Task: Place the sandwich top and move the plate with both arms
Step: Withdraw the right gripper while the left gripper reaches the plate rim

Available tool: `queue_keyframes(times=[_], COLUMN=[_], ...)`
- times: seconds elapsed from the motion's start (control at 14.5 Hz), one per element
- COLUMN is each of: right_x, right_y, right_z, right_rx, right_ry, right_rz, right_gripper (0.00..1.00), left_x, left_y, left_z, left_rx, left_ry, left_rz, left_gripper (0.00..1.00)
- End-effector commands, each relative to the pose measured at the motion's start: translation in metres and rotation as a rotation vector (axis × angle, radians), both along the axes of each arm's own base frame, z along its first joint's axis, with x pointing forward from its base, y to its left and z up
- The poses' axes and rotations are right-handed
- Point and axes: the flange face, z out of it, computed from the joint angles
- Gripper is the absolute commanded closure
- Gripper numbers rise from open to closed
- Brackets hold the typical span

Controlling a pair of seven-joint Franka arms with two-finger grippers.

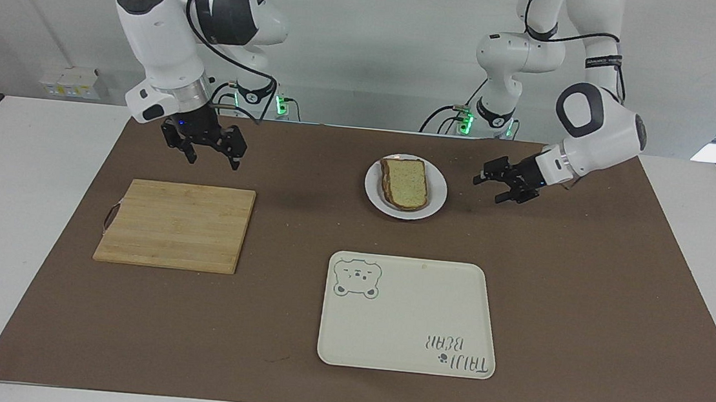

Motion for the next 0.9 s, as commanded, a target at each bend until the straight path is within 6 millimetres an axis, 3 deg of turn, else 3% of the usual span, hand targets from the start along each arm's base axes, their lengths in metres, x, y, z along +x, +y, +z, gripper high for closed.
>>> queue_keyframes(times=[0.0,0.21,0.48,0.69,0.83], right_x=[-0.001,-0.005,-0.012,-0.021,-0.023], right_y=[-0.012,-0.015,-0.038,-0.062,-0.066], right_z=[0.023,0.045,0.099,0.115,0.11], right_rx=[-0.062,-0.104,-0.104,-0.105,-0.107], right_ry=[-0.004,-0.004,-0.028,-0.031,-0.02], right_rz=[0.015,0.02,0.031,0.046,0.132], right_gripper=[0.0,0.0,0.0,0.0,0.0], left_x=[-0.032,-0.049,-0.063,-0.073,-0.079], left_y=[-0.029,-0.039,-0.045,-0.059,-0.063], left_z=[-0.024,-0.038,-0.051,-0.056,-0.059], left_rx=[0.006,0.007,0.018,0.008,0.01], left_ry=[-0.015,-0.001,0.007,0.019,0.022], left_rz=[0.016,0.008,0.004,-0.007,-0.014], left_gripper=[0.0,0.0,0.32,0.56,0.67])
